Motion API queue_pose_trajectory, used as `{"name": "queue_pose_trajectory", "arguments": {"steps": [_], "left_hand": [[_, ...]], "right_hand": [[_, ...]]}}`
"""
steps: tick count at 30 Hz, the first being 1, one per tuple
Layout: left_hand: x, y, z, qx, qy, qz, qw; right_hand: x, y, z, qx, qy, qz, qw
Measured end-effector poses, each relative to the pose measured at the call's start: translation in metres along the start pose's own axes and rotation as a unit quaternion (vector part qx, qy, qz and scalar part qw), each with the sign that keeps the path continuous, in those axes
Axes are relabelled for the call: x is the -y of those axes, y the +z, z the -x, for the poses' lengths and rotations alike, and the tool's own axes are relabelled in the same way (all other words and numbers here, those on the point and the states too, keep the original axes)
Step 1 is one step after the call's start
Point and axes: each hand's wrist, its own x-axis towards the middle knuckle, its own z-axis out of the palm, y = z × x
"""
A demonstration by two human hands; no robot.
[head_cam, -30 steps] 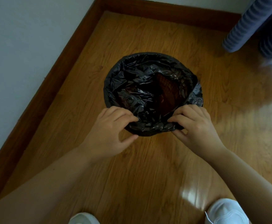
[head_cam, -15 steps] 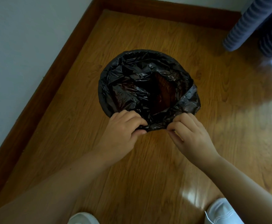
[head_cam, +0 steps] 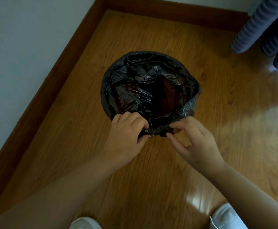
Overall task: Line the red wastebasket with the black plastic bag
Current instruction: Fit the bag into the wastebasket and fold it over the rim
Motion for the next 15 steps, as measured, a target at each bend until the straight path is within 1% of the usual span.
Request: {"name": "queue_pose_trajectory", "arguments": {"steps": [2,4,6,8,11,15], "left_hand": [[0.005,-0.002,0.003,0.005,0.015,0.009,1.000],[0.010,-0.005,0.005,0.009,0.033,0.019,0.999],[0.013,-0.007,0.007,0.014,0.039,0.028,0.999],[0.018,-0.009,0.008,0.027,0.038,0.031,0.998],[0.024,-0.013,0.007,0.041,0.041,0.019,0.998],[0.021,-0.017,0.005,0.032,0.043,-0.002,0.999]], "right_hand": [[-0.005,-0.006,-0.006,0.005,-0.024,0.068,0.997],[-0.010,-0.009,-0.010,0.050,-0.050,0.109,0.992],[-0.013,-0.007,-0.013,0.091,-0.063,0.109,0.988],[-0.014,-0.004,-0.015,0.107,-0.062,0.114,0.986],[-0.015,-0.002,-0.016,0.114,-0.053,0.118,0.985],[-0.012,0.000,-0.018,0.113,-0.031,0.108,0.987]]}}
